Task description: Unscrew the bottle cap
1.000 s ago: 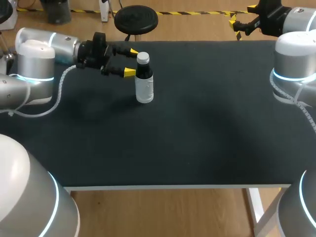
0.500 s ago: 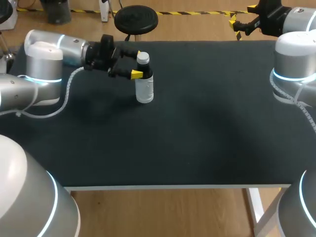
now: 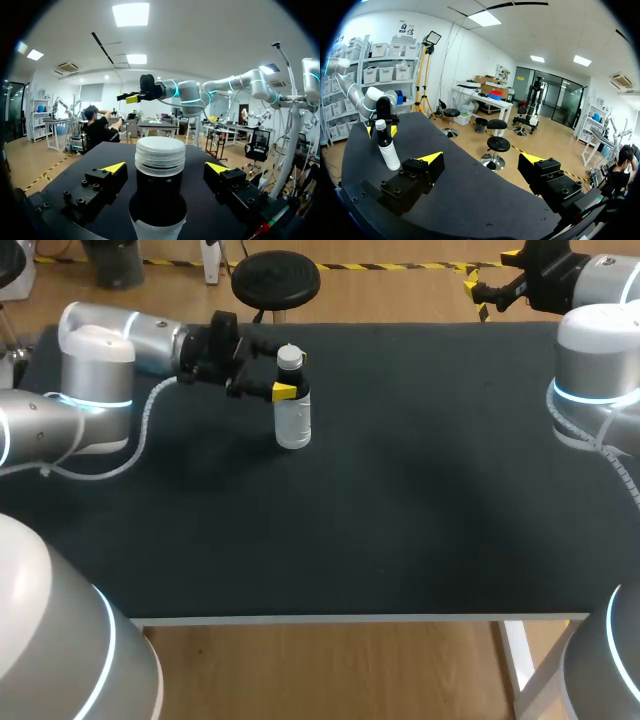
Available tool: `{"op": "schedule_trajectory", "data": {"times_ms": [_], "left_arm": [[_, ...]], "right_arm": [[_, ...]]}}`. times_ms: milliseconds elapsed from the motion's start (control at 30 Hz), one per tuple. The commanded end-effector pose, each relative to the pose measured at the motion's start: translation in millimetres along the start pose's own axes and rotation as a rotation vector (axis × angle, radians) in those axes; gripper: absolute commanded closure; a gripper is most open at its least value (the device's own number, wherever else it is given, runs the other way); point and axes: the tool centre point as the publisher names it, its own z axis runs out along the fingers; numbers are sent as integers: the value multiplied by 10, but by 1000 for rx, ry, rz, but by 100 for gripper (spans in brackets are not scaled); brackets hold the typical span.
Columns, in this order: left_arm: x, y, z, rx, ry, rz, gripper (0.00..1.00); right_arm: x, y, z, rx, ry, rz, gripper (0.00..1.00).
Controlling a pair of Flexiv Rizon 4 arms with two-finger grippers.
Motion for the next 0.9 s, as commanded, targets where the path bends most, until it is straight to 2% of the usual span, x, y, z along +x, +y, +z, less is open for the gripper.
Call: {"op": "schedule_trajectory", "data": {"times_ms": [33, 467, 500, 533, 567, 600, 900], "left_arm": [[-24, 23, -6, 8, 8, 3, 0], [-20, 22, -69, 7, -1, 2, 0], [-20, 20, -69, 8, -1, 1, 3], [-19, 18, -68, 9, 0, 1, 22], [-18, 14, -68, 10, 1, 2, 45], [-18, 12, -67, 11, 2, 2, 52], [-17, 3, -63, 17, 10, 12, 56]], "right_arm": [[-5, -1, 0, 0, 1, 0, 0], [-5, -1, 0, 0, 1, 0, 0], [-5, -1, 0, 0, 1, 0, 0], [-5, -1, 0, 0, 1, 0, 0], [-5, -1, 0, 0, 1, 0, 0], [-5, -1, 0, 0, 1, 0, 0], [-5, -1, 0, 0, 1, 0, 0]]}}
